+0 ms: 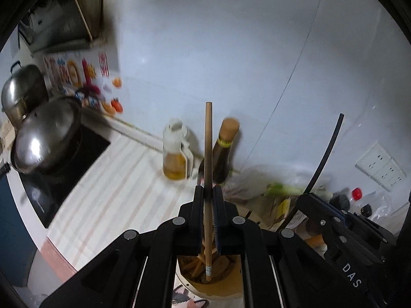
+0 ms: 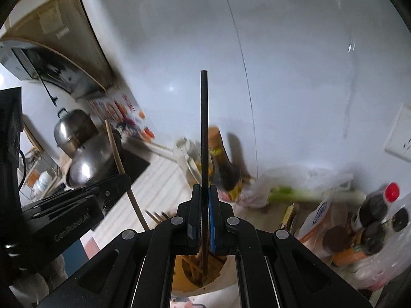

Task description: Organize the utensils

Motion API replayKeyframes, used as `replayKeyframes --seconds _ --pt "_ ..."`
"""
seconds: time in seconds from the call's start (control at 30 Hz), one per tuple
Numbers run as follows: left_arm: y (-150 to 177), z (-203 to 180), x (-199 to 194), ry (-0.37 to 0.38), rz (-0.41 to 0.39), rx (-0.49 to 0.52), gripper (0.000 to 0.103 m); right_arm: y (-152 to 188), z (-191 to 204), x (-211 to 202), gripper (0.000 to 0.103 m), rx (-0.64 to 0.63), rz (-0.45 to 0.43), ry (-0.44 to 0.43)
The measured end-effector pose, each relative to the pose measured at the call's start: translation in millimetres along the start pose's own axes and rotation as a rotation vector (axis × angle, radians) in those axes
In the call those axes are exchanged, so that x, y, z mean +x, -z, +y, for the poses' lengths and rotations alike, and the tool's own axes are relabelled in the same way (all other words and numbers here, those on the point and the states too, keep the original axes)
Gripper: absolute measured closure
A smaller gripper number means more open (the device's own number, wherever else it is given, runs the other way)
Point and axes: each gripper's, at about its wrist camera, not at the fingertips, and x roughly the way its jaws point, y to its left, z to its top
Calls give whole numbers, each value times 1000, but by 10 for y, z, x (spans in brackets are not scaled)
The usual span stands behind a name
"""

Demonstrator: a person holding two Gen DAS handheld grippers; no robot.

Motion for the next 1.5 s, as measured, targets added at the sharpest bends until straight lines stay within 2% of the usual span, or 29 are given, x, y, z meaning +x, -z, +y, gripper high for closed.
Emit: replayKeyframes --seconds 0.1,0.27,0.3,0.33,0.37,0.4,0.43,0.57,0.63,0.67,0.7,0.73,0.77,0.8,0.87,1.0,1.2,1.5 --pt "62 34 73 7 37 -10 98 78 -21 155 98 0 51 -7" --pt "130 59 60 -10 84 -35 90 147 -78 322 97 21 137 3" --pt "142 67 36 -26 82 -39 81 143 -100 312 96 26 141 1" --pt "155 83 5 -45 76 -46 61 143 -122 285 96 28 140 1" --pt "155 123 12 -62 66 -50 47 141 -132 253 93 31 137 -3" --pt "184 146 -34 -82 49 -56 25 140 -145 208 87 33 131 -1" --pt "226 167 -95 -98 27 -62 21 140 -160 156 84 34 122 4" --pt "408 245 -163 -149 13 -60 21 180 -248 -90 69 49 104 10" --pt "528 259 -185 -175 5 -55 6 235 -261 -181 59 34 89 37" --pt "598 262 -199 -184 -4 -54 2 270 -259 -219 51 20 80 57" --pt "657 261 -213 -194 -13 -52 0 315 -257 -248 44 3 77 82" --pt "720 253 -224 -213 -21 -47 0 359 -250 -260 40 -15 78 104" --pt "786 238 -227 -233 -25 -38 0 403 -239 -266 32 -33 79 121" --pt "840 226 -223 -249 -26 -34 0 435 -234 -272 19 -48 80 134" --pt "948 195 -209 -265 -28 -24 0 555 -205 -230 5 -89 106 160" --pt "1082 155 -197 -284 -26 -23 0 735 -163 -142 1 -141 137 193" --pt "1166 103 -274 -292 -41 -34 0 869 -169 -92 1 -148 157 184" --pt "1294 76 -585 -300 -71 -44 0 938 -159 -398 1 -143 110 195"
